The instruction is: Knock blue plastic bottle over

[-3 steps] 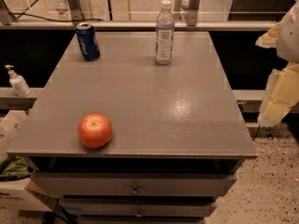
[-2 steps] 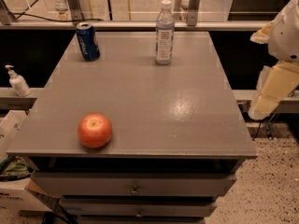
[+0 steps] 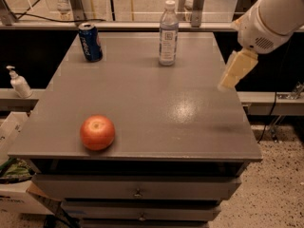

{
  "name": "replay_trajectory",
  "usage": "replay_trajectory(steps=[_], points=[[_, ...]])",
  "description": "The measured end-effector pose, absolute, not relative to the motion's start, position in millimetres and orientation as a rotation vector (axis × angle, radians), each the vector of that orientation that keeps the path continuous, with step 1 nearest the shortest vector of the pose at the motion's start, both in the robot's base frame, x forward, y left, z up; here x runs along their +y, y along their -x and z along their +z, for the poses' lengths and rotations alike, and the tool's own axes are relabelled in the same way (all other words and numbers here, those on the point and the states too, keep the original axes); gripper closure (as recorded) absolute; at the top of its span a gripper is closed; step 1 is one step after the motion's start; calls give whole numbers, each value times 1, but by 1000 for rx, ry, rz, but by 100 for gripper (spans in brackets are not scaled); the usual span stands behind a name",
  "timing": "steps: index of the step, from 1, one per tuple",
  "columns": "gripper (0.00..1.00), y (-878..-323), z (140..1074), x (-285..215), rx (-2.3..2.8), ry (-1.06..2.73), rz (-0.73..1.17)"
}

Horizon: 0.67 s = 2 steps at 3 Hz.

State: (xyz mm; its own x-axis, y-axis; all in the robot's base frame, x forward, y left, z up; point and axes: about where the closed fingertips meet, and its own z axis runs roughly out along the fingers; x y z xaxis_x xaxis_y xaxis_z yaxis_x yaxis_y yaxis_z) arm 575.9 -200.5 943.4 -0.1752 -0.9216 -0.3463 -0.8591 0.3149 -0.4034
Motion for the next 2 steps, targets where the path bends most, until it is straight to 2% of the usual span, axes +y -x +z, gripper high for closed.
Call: replay_trajectory(steps=[2], points=[[0, -670, 941, -169, 2016, 1414, -45]])
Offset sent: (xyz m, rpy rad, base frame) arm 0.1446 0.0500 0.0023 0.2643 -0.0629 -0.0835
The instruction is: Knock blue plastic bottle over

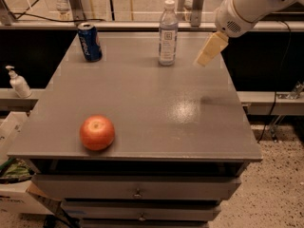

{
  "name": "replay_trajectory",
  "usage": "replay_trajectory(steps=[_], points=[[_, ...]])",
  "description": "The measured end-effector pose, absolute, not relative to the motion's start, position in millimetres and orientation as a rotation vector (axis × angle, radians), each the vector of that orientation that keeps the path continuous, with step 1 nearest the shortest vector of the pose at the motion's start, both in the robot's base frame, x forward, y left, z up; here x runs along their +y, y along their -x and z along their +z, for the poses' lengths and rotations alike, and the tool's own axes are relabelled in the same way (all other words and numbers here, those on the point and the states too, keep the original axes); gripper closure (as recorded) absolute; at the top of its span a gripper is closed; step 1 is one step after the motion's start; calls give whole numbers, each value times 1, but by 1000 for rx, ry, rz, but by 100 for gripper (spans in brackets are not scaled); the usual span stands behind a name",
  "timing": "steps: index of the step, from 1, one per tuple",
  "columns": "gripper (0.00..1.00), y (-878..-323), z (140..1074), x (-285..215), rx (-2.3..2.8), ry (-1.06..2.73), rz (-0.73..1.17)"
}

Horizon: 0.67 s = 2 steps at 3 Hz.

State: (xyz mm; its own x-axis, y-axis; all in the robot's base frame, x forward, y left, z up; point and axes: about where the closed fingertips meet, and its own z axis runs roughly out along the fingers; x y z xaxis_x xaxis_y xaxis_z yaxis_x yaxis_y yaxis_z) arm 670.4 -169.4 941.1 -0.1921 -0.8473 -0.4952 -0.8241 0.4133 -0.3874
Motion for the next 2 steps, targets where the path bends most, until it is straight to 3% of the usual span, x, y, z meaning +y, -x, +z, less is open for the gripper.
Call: replay_trajectory(steps=[2], points=[[0, -732, 934, -134, 1993, 1220, 184]])
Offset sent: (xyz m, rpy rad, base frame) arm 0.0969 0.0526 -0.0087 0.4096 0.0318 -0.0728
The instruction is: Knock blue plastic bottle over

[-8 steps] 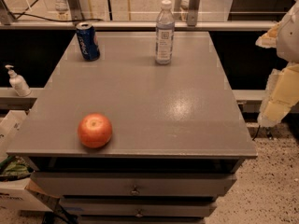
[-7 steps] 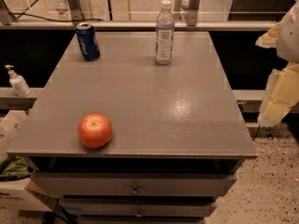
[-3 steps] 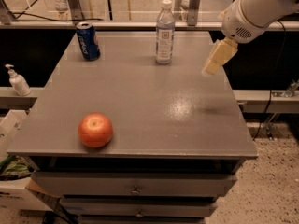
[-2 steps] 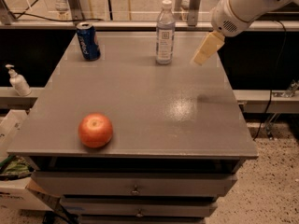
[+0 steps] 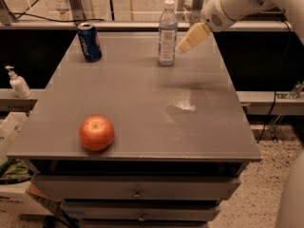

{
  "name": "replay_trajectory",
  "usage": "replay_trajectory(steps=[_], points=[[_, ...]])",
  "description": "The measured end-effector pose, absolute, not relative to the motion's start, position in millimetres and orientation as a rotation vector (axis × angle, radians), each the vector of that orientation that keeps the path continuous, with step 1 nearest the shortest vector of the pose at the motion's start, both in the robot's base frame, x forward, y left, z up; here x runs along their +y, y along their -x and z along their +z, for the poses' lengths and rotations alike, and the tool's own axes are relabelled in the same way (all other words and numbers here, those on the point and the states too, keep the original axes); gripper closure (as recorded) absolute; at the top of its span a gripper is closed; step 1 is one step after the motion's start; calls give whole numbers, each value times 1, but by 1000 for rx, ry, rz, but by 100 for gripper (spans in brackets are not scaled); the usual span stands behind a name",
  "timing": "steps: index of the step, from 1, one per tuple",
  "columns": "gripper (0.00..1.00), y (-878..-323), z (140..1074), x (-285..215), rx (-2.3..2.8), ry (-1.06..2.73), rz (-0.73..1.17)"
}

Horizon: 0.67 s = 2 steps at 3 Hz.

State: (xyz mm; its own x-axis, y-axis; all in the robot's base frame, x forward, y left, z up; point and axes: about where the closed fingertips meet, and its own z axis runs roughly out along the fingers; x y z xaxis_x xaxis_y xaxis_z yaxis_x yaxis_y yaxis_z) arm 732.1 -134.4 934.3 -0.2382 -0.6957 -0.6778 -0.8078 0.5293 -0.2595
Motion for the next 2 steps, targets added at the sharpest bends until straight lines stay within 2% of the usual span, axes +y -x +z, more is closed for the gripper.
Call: replay_trajectory(steps=[2], points=[[0, -764, 913, -92, 1915, 1134, 474]])
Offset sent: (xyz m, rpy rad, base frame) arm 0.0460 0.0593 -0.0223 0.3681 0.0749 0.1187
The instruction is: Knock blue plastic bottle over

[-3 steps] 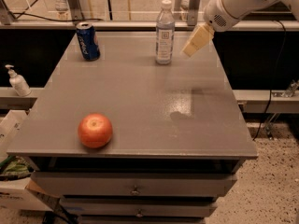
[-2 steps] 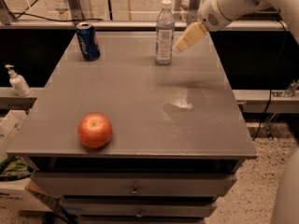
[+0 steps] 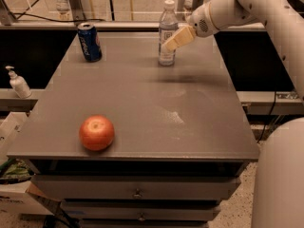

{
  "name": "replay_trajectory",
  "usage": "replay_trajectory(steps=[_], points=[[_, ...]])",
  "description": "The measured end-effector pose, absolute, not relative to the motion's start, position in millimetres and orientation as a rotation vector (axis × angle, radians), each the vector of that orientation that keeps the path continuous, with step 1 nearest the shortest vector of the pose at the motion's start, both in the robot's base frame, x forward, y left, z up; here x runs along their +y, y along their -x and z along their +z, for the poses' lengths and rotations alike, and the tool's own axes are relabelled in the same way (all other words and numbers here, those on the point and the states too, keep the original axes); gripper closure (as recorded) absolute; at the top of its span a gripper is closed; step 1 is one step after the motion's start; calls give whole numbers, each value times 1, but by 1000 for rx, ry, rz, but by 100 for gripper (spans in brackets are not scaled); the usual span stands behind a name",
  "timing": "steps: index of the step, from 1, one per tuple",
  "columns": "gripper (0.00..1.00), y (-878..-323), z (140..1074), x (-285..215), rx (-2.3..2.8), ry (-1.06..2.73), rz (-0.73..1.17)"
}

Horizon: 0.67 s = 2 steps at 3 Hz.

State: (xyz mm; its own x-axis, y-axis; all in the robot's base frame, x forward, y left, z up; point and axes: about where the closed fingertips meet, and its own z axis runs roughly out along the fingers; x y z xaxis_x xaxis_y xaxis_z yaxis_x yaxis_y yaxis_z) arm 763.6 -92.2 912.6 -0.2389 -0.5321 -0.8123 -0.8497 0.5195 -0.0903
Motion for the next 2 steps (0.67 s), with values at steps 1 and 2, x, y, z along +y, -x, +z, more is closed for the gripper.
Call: replay_trajectory(steps=[1, 2], points=[[0, -762, 915, -73, 1854, 1156, 590], [0, -748, 922, -64, 1808, 1180, 698]])
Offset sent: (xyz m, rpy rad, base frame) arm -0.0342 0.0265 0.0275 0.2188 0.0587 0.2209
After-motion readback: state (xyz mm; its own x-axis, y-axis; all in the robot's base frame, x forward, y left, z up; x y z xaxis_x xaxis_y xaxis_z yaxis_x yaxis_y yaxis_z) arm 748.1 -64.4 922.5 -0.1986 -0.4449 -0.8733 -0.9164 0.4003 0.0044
